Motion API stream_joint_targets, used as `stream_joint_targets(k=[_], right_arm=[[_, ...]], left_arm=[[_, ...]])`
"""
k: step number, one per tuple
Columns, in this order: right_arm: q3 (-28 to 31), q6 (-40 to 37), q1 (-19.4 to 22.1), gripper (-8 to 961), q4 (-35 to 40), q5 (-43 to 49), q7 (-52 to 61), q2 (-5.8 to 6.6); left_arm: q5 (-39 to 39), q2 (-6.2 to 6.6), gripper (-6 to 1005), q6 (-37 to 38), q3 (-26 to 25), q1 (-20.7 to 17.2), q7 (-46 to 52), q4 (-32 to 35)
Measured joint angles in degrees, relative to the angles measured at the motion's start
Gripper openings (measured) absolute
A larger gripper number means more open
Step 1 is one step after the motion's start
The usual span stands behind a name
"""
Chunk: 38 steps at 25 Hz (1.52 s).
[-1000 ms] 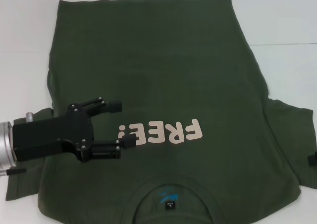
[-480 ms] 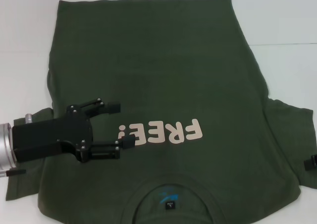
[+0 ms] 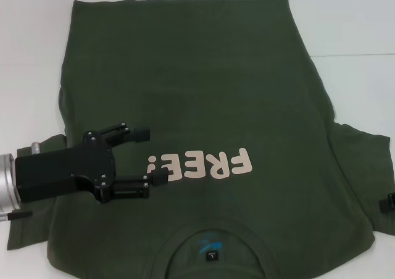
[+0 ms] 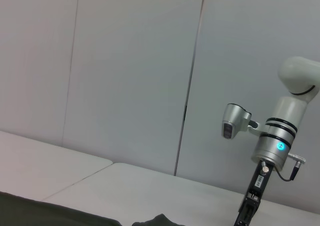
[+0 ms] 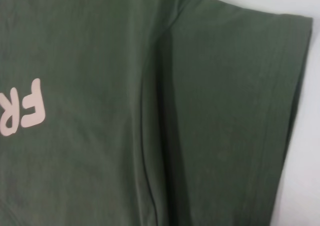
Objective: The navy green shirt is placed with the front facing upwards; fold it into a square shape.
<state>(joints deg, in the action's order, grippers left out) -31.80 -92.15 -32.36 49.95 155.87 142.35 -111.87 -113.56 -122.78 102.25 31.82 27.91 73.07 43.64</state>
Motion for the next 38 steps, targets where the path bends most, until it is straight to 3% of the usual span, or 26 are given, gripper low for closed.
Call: stream_joint_targets(k=[27, 38], right_arm=[[0.12, 1.50, -1.07, 792, -3.03, -0.16, 0.56, -0.32], [0.50, 1.89, -1.57, 791, -3.40, -1.11, 0.27, -1.02]], left_arm=[[0.00, 0.00, 933, -0.04, 0.00, -0.32, -0.16, 0.12], [0.00, 0.00, 933, -0.57, 0.00, -0.31, -0.21, 0.05]])
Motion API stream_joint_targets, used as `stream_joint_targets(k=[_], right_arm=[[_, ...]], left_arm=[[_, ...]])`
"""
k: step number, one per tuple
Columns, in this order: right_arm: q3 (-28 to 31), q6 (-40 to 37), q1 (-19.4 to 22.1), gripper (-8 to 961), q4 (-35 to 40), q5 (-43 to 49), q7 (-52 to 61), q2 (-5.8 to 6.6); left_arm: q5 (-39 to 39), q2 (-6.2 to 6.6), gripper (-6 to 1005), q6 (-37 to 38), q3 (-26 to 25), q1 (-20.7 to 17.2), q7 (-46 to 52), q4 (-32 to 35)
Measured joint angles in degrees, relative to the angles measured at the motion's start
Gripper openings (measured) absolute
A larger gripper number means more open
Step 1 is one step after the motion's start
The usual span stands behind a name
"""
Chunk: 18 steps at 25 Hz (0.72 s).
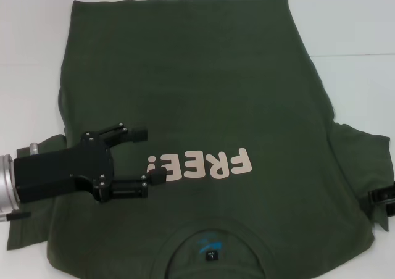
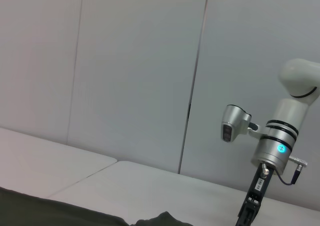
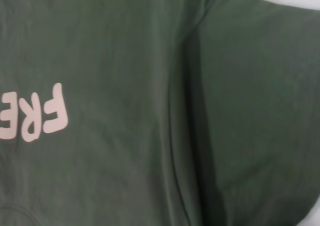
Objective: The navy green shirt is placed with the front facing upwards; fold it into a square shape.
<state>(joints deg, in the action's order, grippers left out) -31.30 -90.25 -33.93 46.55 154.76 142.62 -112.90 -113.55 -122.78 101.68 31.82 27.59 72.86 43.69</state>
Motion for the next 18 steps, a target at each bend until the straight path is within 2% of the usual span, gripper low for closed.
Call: stream_joint_targets(k=[14, 18], right_arm=[[-0.07, 0.01, 0.01, 771, 0.06, -1.05, 0.20, 0.10], [-0.32, 0.03, -0.01, 636, 0.09, -0.98, 0.28, 0.12]], left_arm=[[0.06, 0.00, 934, -0.08, 0.00, 0.00, 0.00, -0.01], [0.14, 0.00, 933, -0.09, 0.00, -0.06, 0.00, -0.01]])
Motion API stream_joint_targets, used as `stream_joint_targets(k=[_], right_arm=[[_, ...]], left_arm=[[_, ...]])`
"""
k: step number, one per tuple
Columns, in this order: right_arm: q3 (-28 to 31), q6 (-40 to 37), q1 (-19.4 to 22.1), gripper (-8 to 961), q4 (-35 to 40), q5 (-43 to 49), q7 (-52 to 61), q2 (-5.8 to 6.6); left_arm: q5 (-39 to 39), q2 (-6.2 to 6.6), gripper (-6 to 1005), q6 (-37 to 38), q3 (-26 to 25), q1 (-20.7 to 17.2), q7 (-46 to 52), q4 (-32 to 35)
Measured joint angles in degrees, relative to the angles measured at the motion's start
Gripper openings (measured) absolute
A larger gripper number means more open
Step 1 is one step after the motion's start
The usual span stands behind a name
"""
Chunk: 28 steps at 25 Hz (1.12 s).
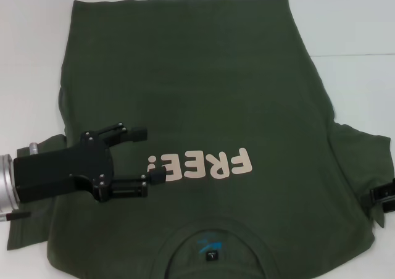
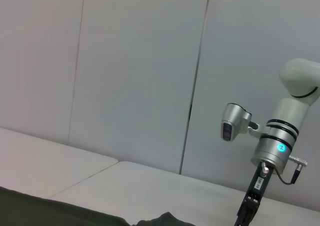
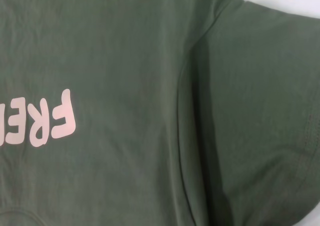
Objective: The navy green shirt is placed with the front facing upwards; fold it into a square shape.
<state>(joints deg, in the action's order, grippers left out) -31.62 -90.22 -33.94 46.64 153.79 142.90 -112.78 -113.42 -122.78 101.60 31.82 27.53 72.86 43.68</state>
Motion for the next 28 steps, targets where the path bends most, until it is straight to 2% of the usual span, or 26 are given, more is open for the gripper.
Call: stream_joint_targets(k=[1, 7, 20, 25, 28], right_arm=[[-0.02, 0.00, -0.02, 602, 0.00, 0.05, 0.13, 0.02], [-0.10, -0.02, -0.07, 569, 0.04, 0.07, 0.41, 0.21], [-0.10, -0.01, -0.17, 291, 0.04, 0.15, 0.45, 0.09], [-0.15, -0.23, -0.25, 286, 0.71, 0.29, -0.25, -0.15], [-0.30, -0.33, -0.22, 196, 0.93, 0.36, -0.68, -0.11]], left_arm=[[0.04, 0.00, 933, 0.00, 0.00, -0.02, 0.00, 0.00], [0.16, 0.00, 933, 0.00, -0.03, -0.10, 0.00, 0.00], [0.31, 0.00, 934, 0.00, -0.09, -0.23, -0.09, 0.00], [0.31, 0.00, 934, 0.00, -0.09, -0.22, -0.09, 0.00], [0.29, 0.00, 934, 0.01, -0.46, -0.21, -0.08, 0.00]])
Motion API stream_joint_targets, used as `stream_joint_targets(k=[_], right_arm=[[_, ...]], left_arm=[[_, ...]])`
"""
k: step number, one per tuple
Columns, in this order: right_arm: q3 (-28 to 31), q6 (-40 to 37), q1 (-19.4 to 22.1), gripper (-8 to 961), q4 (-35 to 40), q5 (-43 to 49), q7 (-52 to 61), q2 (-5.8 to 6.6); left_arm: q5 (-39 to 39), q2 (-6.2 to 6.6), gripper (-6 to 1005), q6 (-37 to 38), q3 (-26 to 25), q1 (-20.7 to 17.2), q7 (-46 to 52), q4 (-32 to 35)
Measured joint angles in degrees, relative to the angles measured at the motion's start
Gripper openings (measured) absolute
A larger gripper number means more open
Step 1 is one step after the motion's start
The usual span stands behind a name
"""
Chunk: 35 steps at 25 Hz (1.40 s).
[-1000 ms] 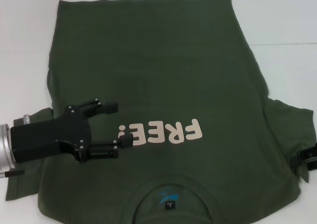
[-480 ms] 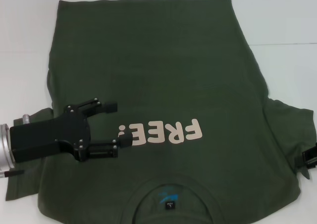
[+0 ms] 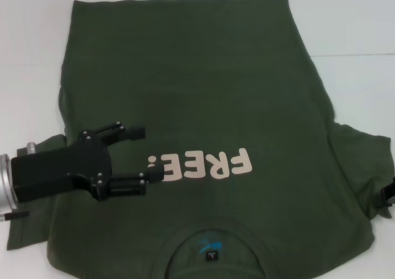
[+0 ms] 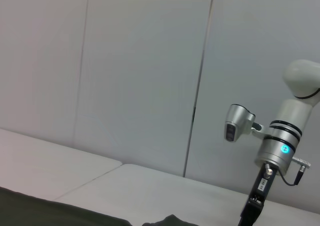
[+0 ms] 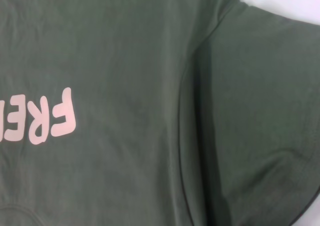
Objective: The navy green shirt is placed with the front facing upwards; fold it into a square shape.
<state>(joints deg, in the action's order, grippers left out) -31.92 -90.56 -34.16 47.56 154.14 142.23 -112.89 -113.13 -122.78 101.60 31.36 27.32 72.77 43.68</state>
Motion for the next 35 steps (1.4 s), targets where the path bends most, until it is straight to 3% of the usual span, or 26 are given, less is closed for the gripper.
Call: stream_joint_targets(k=[8, 17, 35], right_arm=[[-0.51, 0.26, 0.13, 11, 0.34, 0.10, -0.04, 0.60], [-1.36, 2.02, 2.39, 10, 6.11, 2.22, -0.09, 1.01], [-1.51, 14.23, 1.50, 11, 7.51, 6.54, -1.18, 1.41]], left_arm=[[-0.06, -0.08, 934, 0.00, -0.51, -0.08, 0.00, 0.00], [0.00, -0.17, 934, 0.00, -0.51, -0.08, 0.01, 0.00], [0.10, -0.22, 934, -0.63, -0.50, 0.38, 0.34, -0.09]])
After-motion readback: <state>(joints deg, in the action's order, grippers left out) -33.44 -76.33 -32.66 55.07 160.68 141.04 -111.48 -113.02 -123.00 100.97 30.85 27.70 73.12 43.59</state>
